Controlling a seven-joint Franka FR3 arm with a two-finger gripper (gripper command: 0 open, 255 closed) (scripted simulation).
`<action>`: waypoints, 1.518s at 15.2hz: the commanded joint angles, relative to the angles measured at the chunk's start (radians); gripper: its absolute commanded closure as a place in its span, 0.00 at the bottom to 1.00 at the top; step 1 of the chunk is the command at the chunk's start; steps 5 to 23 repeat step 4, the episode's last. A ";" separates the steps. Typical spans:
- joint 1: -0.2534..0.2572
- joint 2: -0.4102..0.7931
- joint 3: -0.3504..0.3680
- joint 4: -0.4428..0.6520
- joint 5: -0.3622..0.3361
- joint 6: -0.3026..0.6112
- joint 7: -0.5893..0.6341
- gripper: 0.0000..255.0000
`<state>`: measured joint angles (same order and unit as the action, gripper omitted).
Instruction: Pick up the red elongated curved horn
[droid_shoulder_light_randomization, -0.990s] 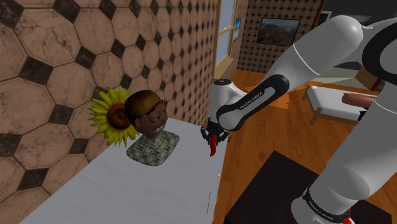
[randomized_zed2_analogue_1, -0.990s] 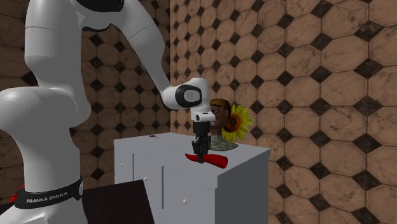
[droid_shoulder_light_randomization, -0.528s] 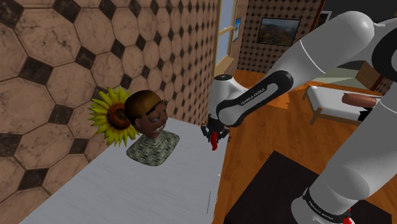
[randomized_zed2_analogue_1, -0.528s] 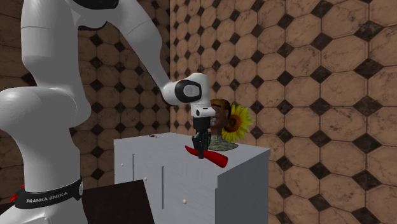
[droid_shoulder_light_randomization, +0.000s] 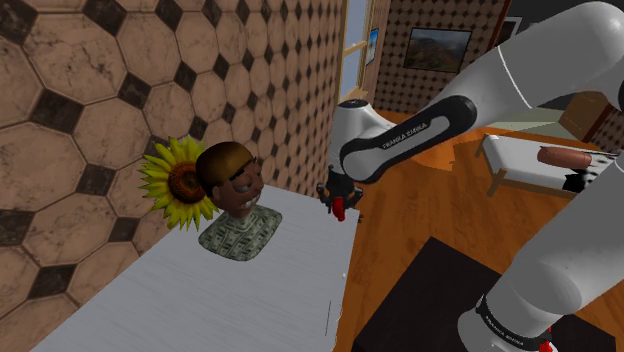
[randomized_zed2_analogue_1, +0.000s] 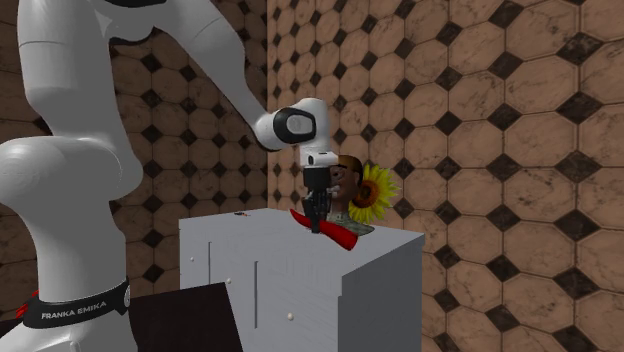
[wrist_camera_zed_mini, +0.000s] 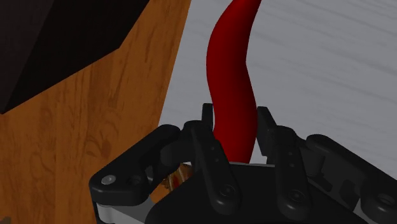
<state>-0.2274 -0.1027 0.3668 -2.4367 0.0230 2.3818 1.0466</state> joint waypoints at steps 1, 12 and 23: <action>0.001 -0.019 -0.002 0.011 0.009 -0.029 -0.007 1.00; 0.002 -0.029 -0.004 0.018 0.013 -0.046 -0.011 1.00; 0.002 -0.029 -0.004 0.018 0.013 -0.046 -0.011 1.00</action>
